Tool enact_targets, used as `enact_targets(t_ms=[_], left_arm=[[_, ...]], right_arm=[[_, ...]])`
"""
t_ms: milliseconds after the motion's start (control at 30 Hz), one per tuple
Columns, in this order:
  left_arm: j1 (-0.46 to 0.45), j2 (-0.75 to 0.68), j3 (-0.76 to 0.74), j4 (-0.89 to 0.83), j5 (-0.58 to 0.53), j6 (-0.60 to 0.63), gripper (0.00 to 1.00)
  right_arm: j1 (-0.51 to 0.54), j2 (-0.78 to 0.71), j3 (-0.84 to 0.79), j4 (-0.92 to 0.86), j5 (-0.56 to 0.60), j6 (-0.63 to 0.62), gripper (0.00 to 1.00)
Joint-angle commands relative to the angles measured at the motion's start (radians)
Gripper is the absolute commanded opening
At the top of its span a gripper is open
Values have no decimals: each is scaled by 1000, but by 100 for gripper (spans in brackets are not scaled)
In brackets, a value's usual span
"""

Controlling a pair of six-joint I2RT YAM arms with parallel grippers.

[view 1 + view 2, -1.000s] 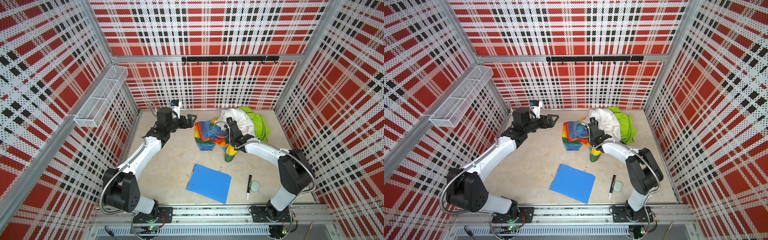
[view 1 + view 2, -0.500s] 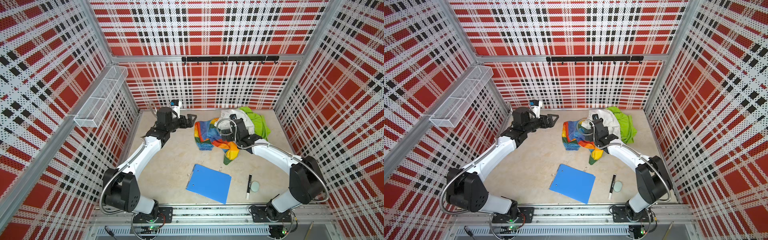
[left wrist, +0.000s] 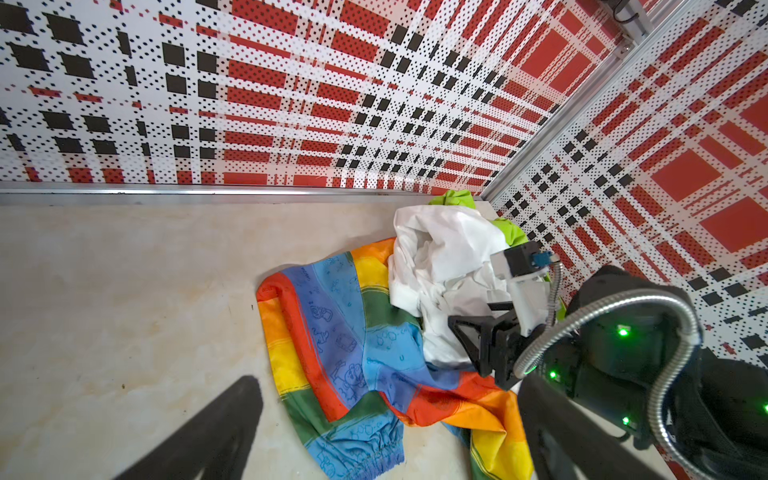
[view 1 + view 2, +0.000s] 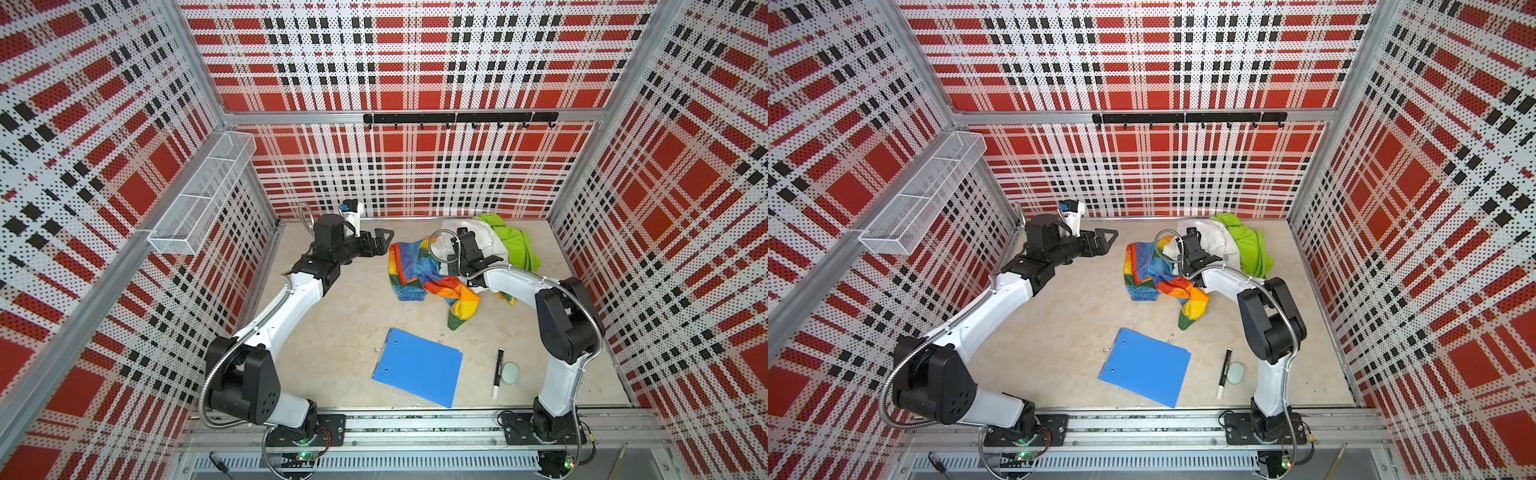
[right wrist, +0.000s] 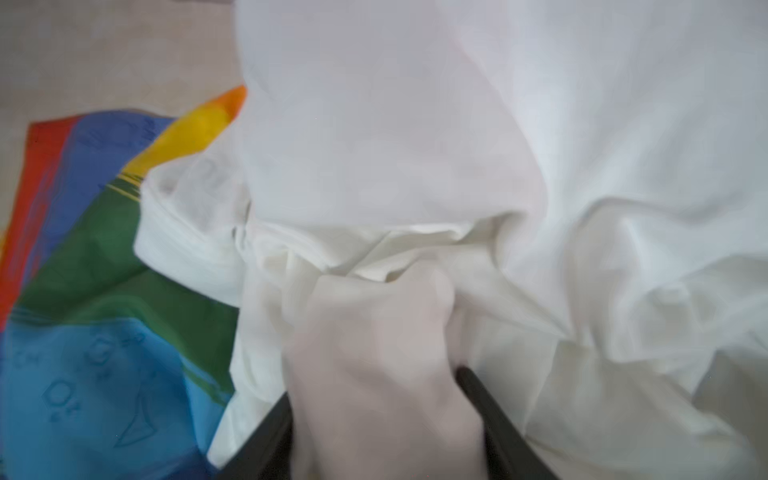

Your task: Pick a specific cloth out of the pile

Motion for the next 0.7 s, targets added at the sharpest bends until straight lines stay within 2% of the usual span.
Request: enact_targets(t_ms=[0,67,133,367,500,667], left_arm=[[0,-20,32,6,-4,11,99],[3,-22,34,5,-1,11,99],[4,-23,34,6,1,8,99],[4,-24,32,6,3,7,99],[2,-25,32,5,4,8,99],[0,-28,29,6,-6,11,99]], right_arm=[[4,-21,68,-7,75,0,30],[4,-46,74,-13,114,-13,15],[0,-84,71,-12,137,-29,8],[-96,-195,95,-61,180,-65,8],[-160,-209,50,-50,124,-52,10],[-180,-148,-59,14,76,-11,12]])
